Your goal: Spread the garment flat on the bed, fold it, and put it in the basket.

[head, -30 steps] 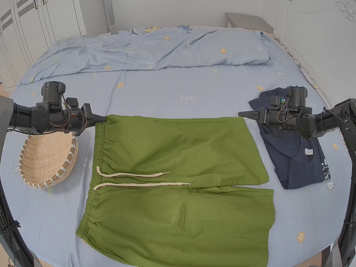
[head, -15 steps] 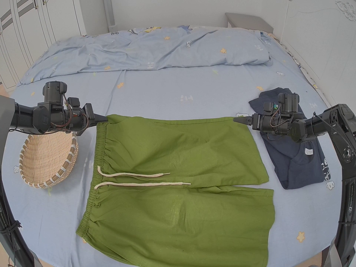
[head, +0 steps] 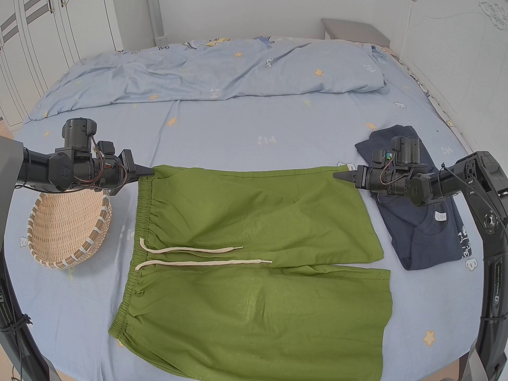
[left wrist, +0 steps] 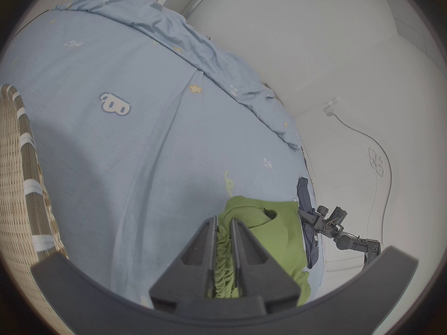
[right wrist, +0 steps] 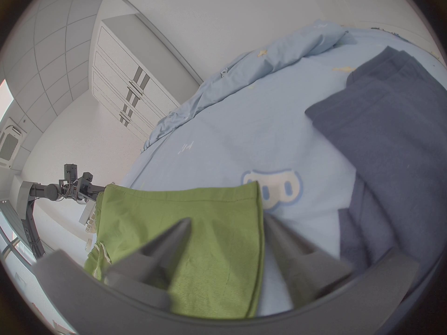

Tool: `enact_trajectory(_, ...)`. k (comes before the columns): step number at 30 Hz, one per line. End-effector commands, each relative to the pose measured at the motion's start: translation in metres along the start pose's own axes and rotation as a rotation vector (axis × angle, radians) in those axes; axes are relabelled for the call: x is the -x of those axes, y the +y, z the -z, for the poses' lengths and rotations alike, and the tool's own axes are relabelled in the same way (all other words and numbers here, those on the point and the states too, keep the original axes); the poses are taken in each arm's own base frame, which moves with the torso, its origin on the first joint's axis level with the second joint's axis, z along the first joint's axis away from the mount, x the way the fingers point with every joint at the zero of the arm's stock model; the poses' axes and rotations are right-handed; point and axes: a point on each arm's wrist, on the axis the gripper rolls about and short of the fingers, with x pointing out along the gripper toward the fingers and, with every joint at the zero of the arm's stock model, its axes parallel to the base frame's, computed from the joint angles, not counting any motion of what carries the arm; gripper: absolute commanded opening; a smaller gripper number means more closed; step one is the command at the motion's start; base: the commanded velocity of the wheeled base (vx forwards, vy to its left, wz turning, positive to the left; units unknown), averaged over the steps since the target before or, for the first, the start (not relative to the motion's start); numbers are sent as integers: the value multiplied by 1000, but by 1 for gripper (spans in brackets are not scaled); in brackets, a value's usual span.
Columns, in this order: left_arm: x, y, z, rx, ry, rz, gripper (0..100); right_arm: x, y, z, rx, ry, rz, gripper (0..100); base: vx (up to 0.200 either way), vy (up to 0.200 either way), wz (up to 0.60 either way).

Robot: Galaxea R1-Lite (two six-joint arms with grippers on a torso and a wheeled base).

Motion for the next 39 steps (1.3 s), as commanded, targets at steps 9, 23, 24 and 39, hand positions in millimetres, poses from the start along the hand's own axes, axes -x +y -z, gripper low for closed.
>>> enact_trajectory(9, -6, 10, 0, 14, 6, -13, 0, 6, -4, -9, -35, -33, 7, 0, 0, 0, 0)
enact_trajectory(23, -16, 29, -8, 3, -50, -23, 0, 17, -7, -25, -74, -129, 31, 0, 0, 0, 0)
enact_trajectory(24, -17, 30, -8, 3, -53, -29, 0, 18, -7, -25, -75, -130, 34, 0, 0, 0, 0)
enact_trajectory(39, -24, 35, -7, 7, -64, -67, 100, 19, -7, -25, -77, -132, 50, 100, 0, 0, 0)
